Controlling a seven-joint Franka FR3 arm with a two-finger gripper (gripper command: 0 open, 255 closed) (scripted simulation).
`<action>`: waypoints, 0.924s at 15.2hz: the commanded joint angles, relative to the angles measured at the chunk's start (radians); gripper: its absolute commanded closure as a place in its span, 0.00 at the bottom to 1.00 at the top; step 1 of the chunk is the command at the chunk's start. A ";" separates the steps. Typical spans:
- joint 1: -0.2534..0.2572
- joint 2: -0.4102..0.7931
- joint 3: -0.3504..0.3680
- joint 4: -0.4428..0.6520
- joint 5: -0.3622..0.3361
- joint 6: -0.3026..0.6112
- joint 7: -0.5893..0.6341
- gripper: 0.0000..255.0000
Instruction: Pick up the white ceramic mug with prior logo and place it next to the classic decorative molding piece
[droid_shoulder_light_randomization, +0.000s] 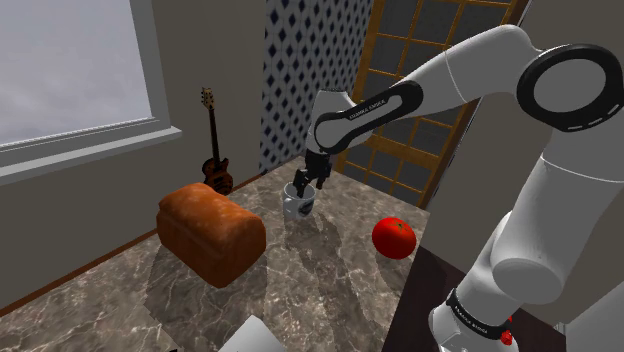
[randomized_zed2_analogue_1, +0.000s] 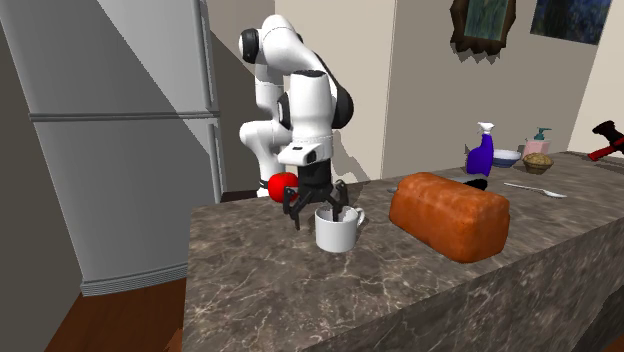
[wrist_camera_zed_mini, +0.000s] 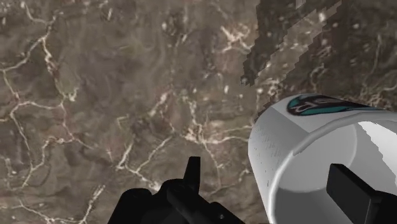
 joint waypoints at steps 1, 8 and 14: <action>0.001 0.006 0.001 -0.002 0.000 0.009 0.001 0.00; 0.001 0.006 0.001 -0.002 0.000 0.009 0.001 0.00; 0.001 0.006 0.001 -0.002 0.000 0.009 0.001 1.00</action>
